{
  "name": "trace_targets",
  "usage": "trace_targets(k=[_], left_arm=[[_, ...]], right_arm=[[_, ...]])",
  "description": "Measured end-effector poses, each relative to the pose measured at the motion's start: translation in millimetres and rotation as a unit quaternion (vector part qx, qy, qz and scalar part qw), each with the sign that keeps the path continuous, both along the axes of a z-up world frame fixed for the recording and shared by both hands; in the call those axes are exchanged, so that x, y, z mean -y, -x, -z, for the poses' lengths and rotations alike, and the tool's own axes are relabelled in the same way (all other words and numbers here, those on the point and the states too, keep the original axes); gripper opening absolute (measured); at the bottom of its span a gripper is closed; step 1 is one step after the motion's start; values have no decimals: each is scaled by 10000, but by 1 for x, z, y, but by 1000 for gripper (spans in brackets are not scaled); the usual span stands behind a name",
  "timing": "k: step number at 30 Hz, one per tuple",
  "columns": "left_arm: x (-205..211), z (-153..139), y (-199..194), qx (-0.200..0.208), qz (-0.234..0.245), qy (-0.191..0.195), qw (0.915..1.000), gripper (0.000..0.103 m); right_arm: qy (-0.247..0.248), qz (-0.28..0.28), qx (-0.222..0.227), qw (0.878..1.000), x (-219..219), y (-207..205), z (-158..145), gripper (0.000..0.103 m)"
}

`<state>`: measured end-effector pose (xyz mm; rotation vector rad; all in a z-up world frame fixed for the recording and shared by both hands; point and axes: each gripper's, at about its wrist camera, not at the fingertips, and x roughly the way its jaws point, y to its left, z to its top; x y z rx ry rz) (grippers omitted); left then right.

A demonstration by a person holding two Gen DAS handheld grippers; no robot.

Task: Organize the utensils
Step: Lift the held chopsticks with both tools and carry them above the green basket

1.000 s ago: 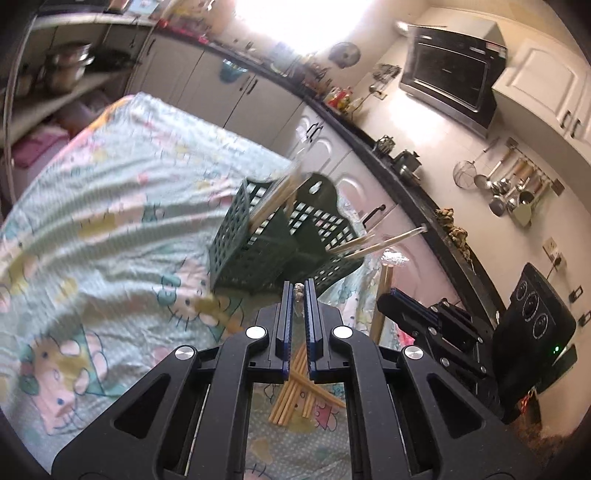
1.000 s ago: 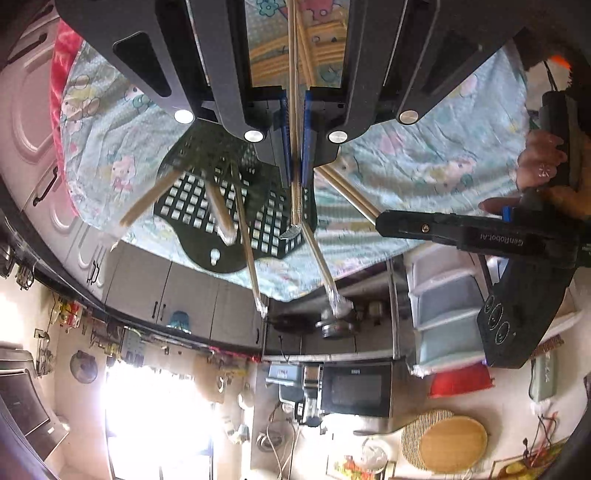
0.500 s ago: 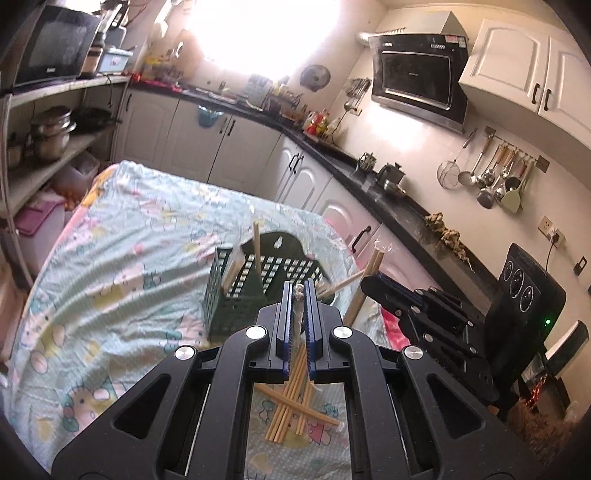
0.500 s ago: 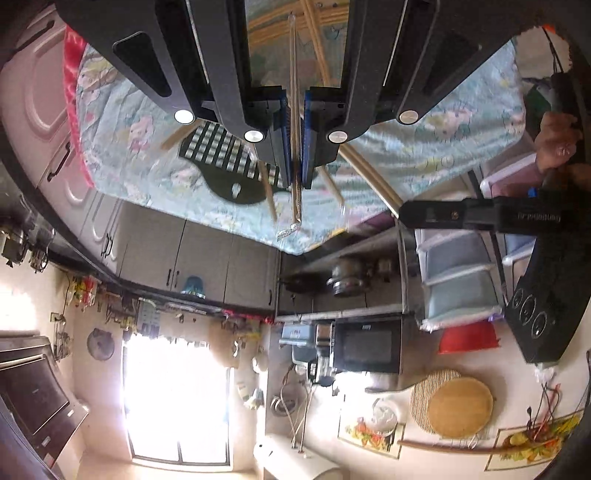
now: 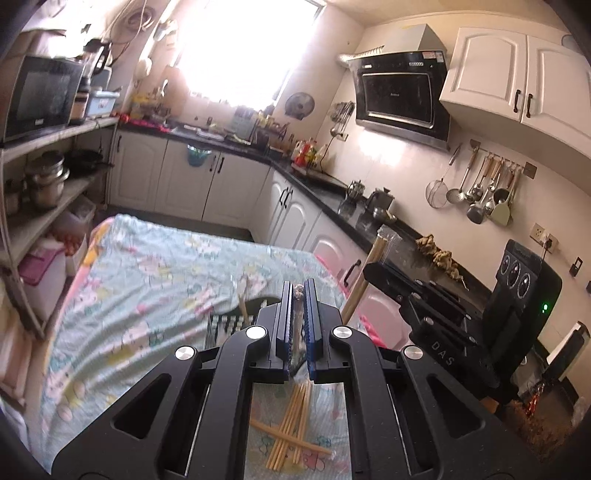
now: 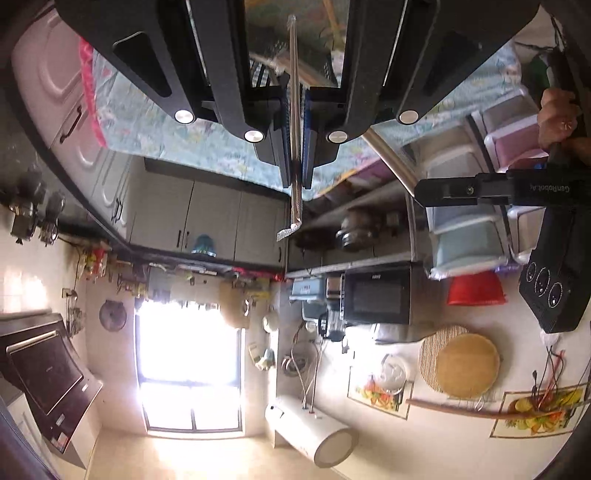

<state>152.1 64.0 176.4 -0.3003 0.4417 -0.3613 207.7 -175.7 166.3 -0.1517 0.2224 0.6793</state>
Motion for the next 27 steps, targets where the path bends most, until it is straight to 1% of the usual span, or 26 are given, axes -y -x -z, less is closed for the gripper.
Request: trace_targets(k=[6,9,12,16,20,23,27], left_arm=[[-2,-35,-5,283,-43,-161,9995,3],[-6,-45,-11,346,-109,-230,9991,3],[-8,-49,-17,394,-179,-331,9985,3],[-7,-43,-32,258,-204,-459,9984,3],[-7,-29,-44,129,-324,-580,9977,3],[-8,-18,-49,103,-459,-709,9964,3],[-9,-4,-56,-6,-537,-738,9958,3]], right_arm=[[-109,49,179,9998,-3,-9,-20,6],[-244,60,252,9994,1,-15,-28,6],[-386,46,324,9987,5,-20,-33,6],[-544,25,474,9974,9,-26,-37,6],[-617,39,513,9968,9,-39,-30,6],[-625,69,461,9970,6,-49,-19,6],[-621,118,325,9975,2,-61,-1,6]])
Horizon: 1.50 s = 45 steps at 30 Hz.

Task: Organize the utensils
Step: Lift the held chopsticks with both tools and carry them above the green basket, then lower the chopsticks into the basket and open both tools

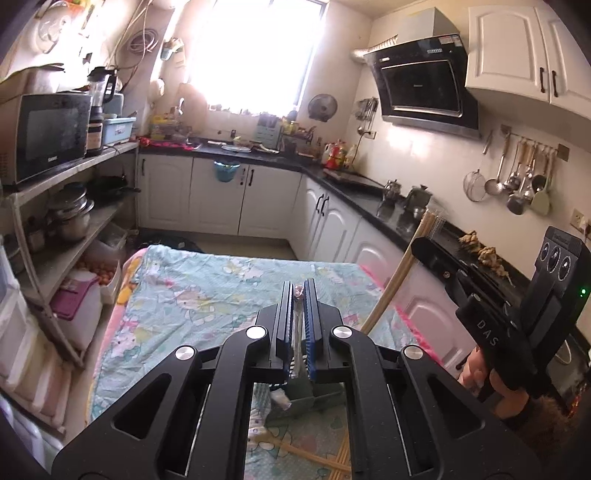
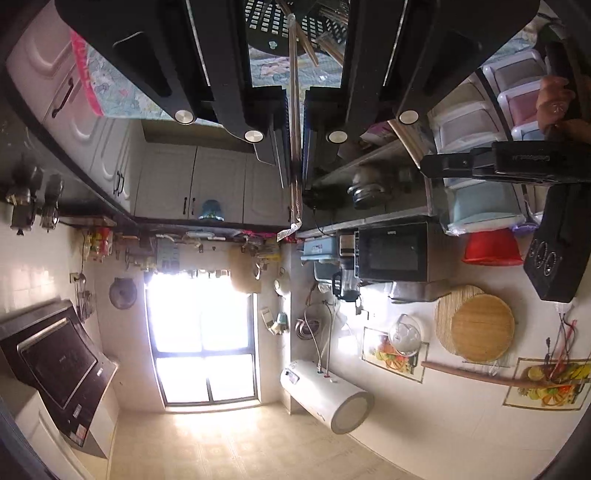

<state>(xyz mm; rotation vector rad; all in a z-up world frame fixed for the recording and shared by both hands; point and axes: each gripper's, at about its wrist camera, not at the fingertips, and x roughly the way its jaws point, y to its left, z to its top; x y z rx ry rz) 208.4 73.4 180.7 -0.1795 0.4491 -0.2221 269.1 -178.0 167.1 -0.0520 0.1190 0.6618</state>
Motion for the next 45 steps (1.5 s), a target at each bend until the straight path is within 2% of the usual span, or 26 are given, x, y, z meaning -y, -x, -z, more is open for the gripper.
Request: trace_targets(k=[4,14,24,33,36,41,45], left_arm=[[2,14,-5,-63,-53,-91,9999,3],[9,48,-14,-279,-3,44,9996,3],[22,71,-21,-395,34,-41,9992,3],[24,83,-26,-432,72,104,9990,4],[23,85,-27,-460,61,141,9988,4],[24,82,-24,-430,-20,66,9991,4],[21,78,-18,-383,-99,118,9991,21]], right_arm=[[57,48,-87,9999,-5,-9,15,6],[171,111,-338,9992,-10,-23,44,6],[214,250,-693,9971,-9,-38,75,6],[264,417,-989,9939,-4,-47,90,7],[233,424,-1084,9929,1,-47,92,19],[217,458,-1079,9929,10,-39,85,22],[317,513,-1085,9923,16,-30,80,29]])
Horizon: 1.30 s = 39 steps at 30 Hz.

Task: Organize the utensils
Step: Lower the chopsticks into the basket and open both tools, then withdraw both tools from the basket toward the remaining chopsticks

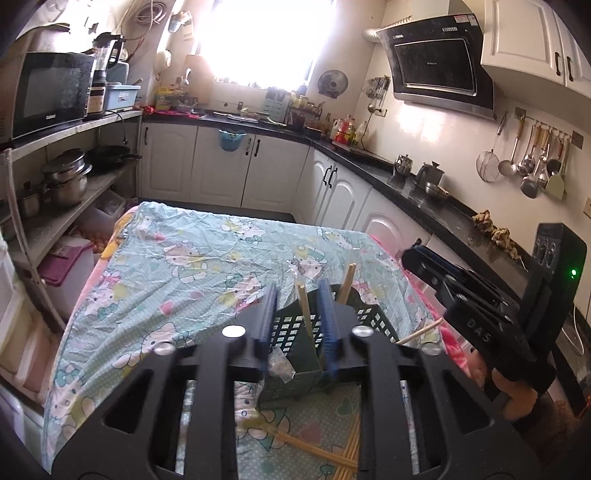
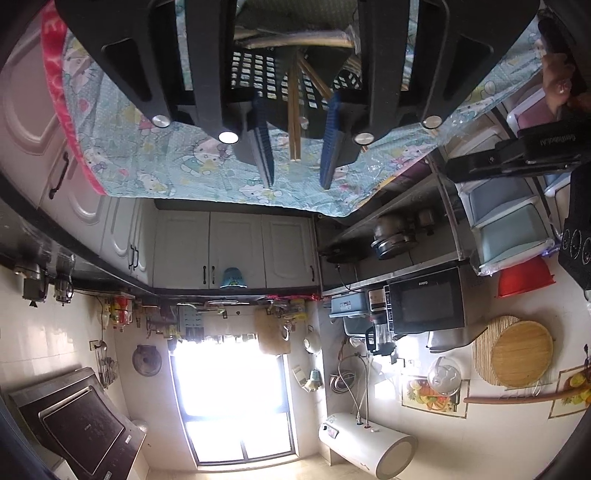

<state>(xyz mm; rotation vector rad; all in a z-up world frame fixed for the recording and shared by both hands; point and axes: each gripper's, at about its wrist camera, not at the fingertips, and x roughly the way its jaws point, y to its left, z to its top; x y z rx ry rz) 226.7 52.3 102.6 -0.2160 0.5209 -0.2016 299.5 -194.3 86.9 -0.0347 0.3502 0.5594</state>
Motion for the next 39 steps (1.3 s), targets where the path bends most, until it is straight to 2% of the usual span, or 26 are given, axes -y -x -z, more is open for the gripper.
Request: trace_targets(k=[2,5,13,17,18,26,39], left_arm=[[-2,-2,4,39,-25,28,10000,26],[-6,-7,13,116,-94,147,9998,38],[-18,-14,38,304,-285,336,9986,78],[-24,-11,47,315,-396,420,9978,86],[-24,-11,49,325,-409,431,9977,91],[-27,-6,63,336,-484,452,9972,92],[-24,8,79,235,-512,354,9978,92]], right_arm=[[30,22,-39,10000,5,5,-2,33],[102,73,-104,9999,9,12,-3,36],[262,171,-179,9994,22,36,-5,43],[311,187,-164,9992,27,46,-5,49],[315,186,-174,9992,28,48,-5,50],[325,159,-222,9991,31,63,-2,55],[461,-26,-293,9985,24,82,6,57]])
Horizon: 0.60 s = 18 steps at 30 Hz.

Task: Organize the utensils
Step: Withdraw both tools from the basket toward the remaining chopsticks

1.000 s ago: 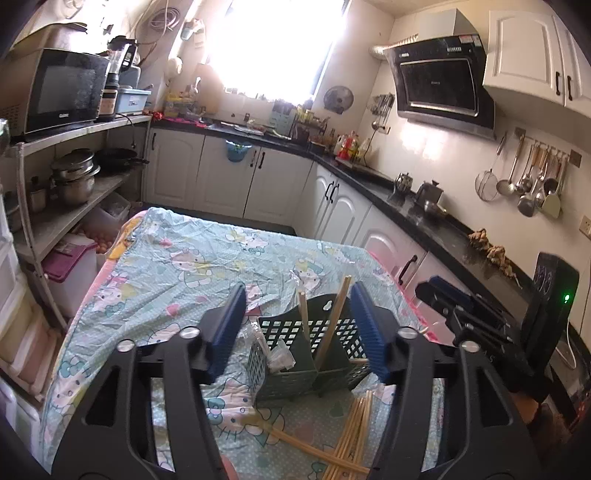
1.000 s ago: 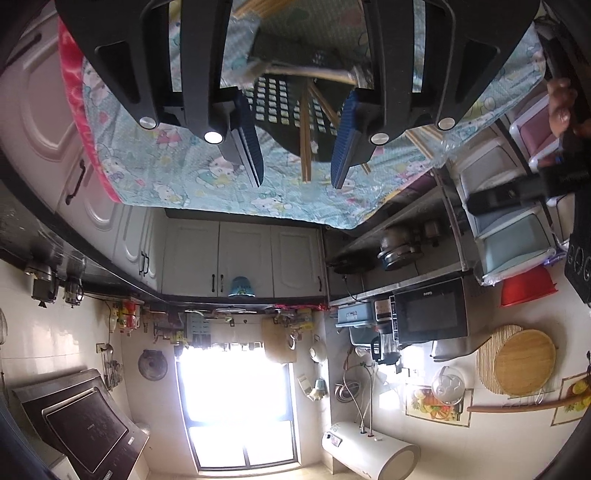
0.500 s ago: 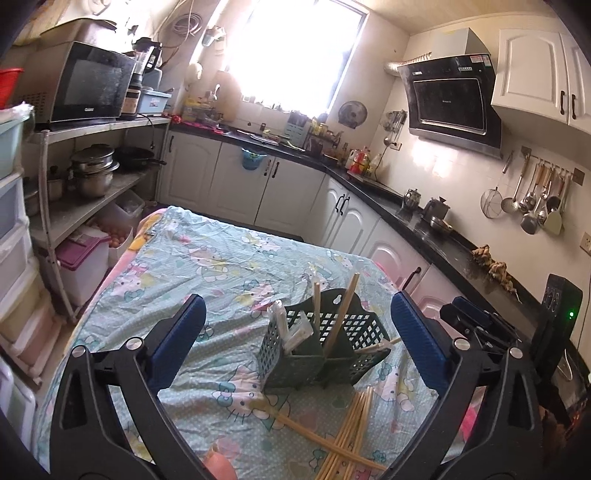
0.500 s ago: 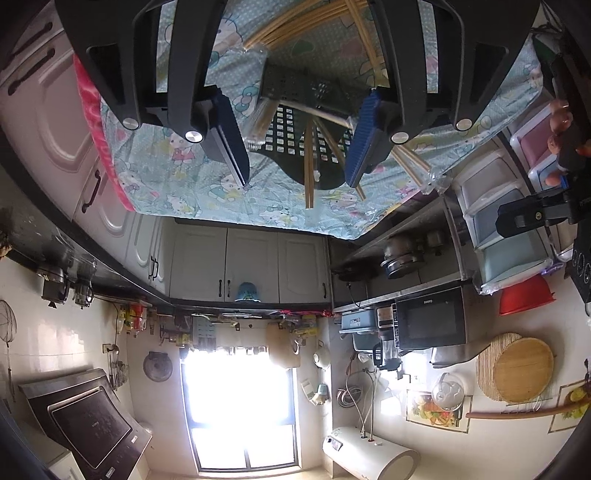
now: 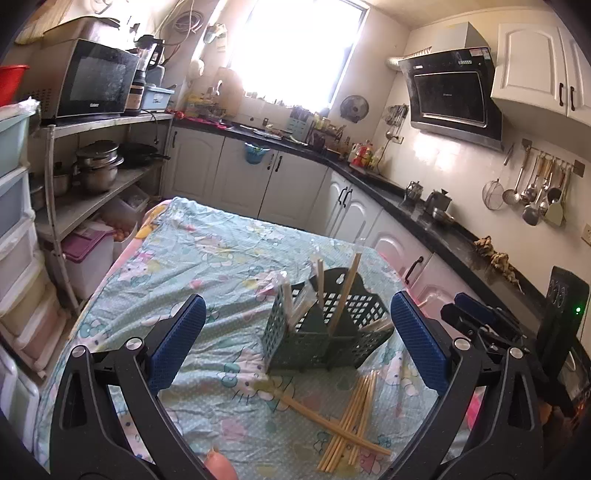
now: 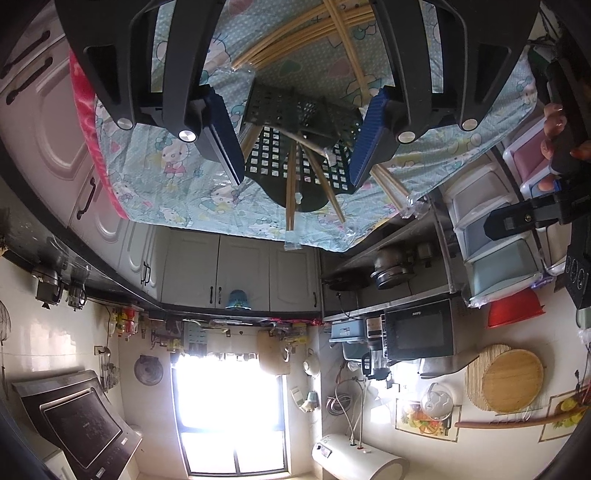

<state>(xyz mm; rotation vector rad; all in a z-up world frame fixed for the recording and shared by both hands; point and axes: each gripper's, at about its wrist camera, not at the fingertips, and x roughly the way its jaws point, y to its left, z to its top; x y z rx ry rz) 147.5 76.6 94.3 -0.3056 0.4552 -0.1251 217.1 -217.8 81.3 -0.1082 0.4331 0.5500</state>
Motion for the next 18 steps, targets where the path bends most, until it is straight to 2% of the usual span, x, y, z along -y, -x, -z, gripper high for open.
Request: trace_targets(k=[10,18], left_arm=[[0,18,6,-233,-34,66,9997,92],[6,37,5,-463,11,103,9989,92]], right_arm=[[64,-69,-85,9999,3,7,9,57],[195,-21,-353,9992,8,4,33,57]])
